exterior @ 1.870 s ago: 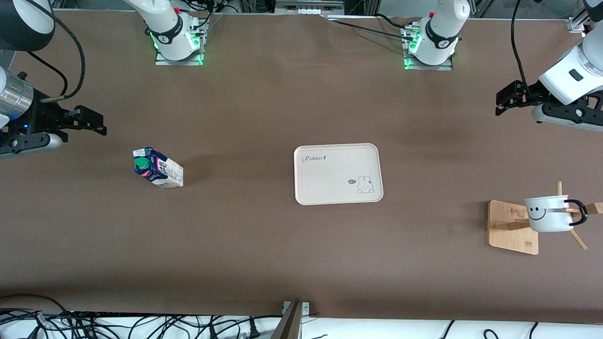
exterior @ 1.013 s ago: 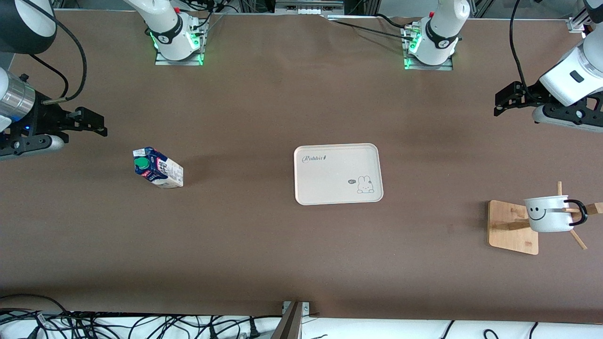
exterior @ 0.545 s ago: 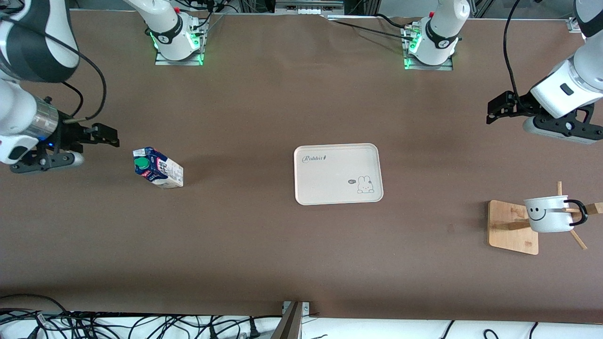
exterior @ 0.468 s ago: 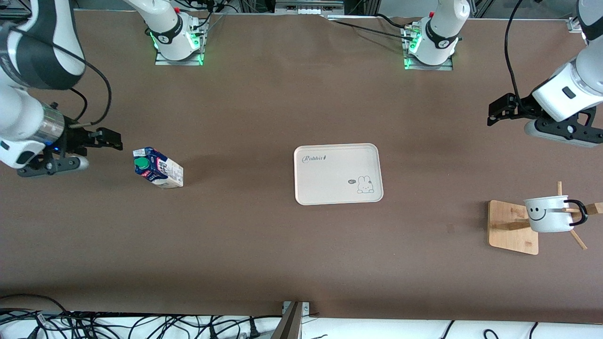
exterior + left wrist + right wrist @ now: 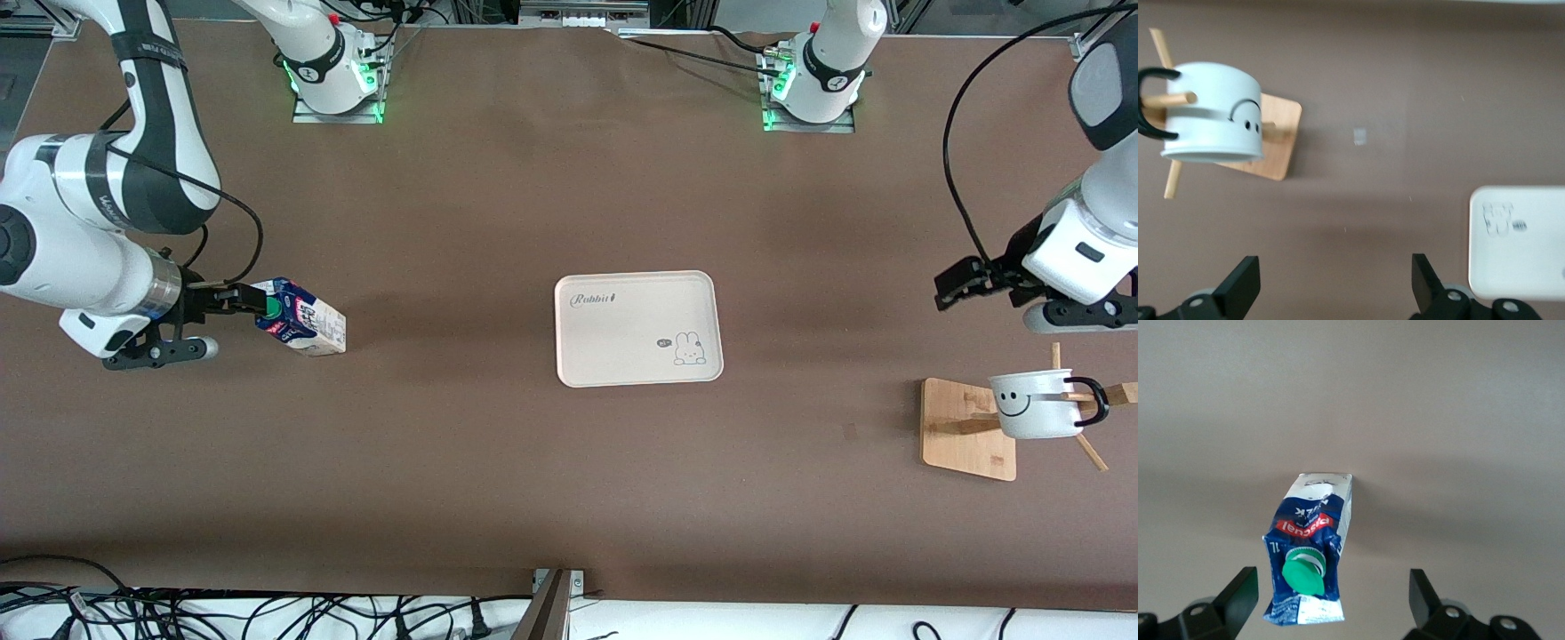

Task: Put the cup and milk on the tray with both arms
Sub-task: 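Grasp the milk carton with the right gripper while the left gripper grasps the mug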

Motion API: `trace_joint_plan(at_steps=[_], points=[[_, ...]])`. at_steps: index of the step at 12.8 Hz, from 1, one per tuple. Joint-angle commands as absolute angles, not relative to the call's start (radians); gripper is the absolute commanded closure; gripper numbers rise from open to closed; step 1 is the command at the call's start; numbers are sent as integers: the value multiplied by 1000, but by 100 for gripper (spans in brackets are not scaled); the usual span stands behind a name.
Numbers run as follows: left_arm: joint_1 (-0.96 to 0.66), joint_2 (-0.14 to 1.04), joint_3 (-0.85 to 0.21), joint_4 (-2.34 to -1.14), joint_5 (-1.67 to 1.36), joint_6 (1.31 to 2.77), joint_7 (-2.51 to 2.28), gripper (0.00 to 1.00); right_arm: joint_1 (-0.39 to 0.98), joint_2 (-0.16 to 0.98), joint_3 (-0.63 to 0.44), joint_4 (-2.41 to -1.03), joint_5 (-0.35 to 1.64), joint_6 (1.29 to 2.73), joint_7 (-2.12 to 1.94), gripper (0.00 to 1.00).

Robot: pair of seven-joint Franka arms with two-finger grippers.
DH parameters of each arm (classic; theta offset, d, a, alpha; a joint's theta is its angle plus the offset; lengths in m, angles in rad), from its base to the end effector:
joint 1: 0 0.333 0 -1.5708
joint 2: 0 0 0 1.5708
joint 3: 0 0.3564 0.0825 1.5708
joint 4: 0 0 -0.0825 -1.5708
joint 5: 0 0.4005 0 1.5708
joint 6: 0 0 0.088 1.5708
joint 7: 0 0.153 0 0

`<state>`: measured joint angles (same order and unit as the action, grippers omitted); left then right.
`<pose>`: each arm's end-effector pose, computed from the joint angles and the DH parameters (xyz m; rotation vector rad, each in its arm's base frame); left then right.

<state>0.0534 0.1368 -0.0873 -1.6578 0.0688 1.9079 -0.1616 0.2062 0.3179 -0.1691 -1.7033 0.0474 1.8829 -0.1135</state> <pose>0.6438 -0.0111 0.5248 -3.0885 -0.1702 -0.1837 0.6511 0.0379 0.3845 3.1232 0.2156 -0.2096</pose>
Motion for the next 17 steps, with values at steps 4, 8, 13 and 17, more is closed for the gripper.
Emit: trace_joint_plan(at_steps=[4, 8, 13, 17], points=[[126, 31, -95, -1943, 97, 2315, -245, 0, 218, 292, -164, -1818, 80, 1965, -60, 0], [172, 17, -95, -2086, 80, 2544, -495, 4, 218, 279, -164, -1854, 92, 1960, -60, 0], [227, 136, -97, -2068, 41, 2715, -505, 19, 218, 255, -164, -1890, 92, 1950, -43, 25], [225, 277, -97, -1918, -9, 2749, -459, 39, 219, 255, -161, -1884, 92, 1948, -40, 40]])
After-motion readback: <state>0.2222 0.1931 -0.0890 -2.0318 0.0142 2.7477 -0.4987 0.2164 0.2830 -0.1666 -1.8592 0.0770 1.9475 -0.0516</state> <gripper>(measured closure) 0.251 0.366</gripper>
